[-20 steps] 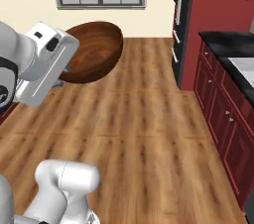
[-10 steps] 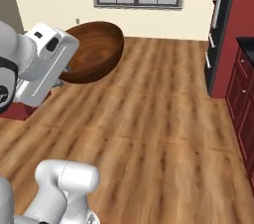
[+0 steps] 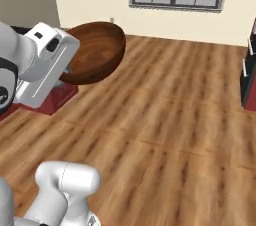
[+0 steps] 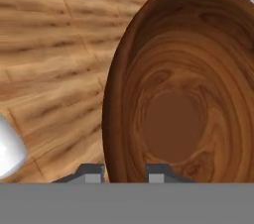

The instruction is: Move the bowls from the cabinet to the plates on the dining table.

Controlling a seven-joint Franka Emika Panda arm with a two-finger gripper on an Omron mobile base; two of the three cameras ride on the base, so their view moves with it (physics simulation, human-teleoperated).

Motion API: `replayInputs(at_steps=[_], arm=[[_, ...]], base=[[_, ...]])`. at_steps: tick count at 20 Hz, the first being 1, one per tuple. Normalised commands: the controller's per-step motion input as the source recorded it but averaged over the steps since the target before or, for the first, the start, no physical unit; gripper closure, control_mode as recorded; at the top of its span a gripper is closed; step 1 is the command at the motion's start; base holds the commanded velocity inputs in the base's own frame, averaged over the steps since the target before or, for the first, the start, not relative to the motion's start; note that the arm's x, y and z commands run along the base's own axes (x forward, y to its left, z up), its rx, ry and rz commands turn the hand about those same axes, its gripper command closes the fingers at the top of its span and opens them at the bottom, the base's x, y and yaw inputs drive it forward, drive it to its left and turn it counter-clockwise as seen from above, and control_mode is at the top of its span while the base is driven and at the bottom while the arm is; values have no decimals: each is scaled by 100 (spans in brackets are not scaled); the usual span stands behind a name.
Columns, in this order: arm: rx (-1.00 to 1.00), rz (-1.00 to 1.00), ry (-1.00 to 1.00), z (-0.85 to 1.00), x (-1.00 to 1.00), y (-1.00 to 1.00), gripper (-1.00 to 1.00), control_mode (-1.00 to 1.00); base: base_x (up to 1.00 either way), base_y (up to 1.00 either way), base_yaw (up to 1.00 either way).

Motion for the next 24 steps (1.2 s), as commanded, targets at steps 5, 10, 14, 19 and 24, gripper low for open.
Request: replayInputs(at_steps=[5,10,14,19,24], arm=[[0,0,0,0,0,0,100,100],[0,0,0,0,0,0,100,100],[0,0,0,0,0,0,100,100],[0,0,0,0,0,0,100,100],[0,0,0,0,0,0,100,100]], base=[[49,10,31],[64,1,30],[73,0,29],[71,0,30],[64,0,32]])
